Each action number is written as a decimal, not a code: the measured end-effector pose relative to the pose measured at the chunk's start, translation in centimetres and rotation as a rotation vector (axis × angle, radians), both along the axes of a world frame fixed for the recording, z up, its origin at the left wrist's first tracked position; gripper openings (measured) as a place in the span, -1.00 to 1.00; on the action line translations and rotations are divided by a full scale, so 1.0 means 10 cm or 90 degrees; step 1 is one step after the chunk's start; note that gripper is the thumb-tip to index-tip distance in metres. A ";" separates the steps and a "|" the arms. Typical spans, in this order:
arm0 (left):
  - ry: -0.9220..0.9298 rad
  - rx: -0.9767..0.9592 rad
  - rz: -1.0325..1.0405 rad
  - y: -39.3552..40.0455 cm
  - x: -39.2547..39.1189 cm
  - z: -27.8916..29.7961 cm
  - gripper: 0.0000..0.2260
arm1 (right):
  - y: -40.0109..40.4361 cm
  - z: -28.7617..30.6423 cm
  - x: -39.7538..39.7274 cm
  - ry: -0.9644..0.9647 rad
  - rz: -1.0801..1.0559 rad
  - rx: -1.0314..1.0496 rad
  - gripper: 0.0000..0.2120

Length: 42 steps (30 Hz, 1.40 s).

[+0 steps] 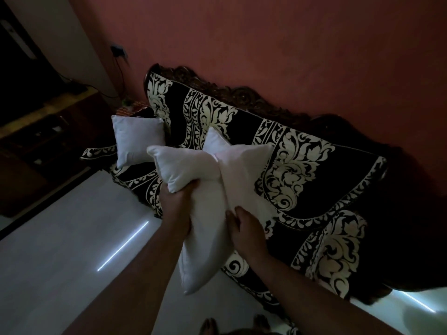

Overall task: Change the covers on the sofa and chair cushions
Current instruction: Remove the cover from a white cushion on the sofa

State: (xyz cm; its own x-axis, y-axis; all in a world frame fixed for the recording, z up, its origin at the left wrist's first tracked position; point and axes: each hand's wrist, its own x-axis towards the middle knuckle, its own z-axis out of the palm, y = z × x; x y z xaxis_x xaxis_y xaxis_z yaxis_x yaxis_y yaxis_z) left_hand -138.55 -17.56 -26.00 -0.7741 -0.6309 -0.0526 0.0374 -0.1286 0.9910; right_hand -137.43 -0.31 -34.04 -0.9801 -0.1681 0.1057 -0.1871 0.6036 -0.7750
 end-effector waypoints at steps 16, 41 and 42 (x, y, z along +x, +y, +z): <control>-0.392 0.208 -0.201 0.10 0.35 -0.60 -0.44 | 0.04 0.17 -0.67 -0.146 -0.072 -0.140 -0.73; -0.108 -0.063 -0.150 0.19 0.14 -0.50 -0.72 | 0.08 0.05 -0.29 -0.244 -0.095 -0.191 -0.65; -0.107 -0.069 -0.163 0.22 0.17 -0.51 -0.70 | 0.10 0.10 -0.32 -0.254 -0.117 -0.211 -0.50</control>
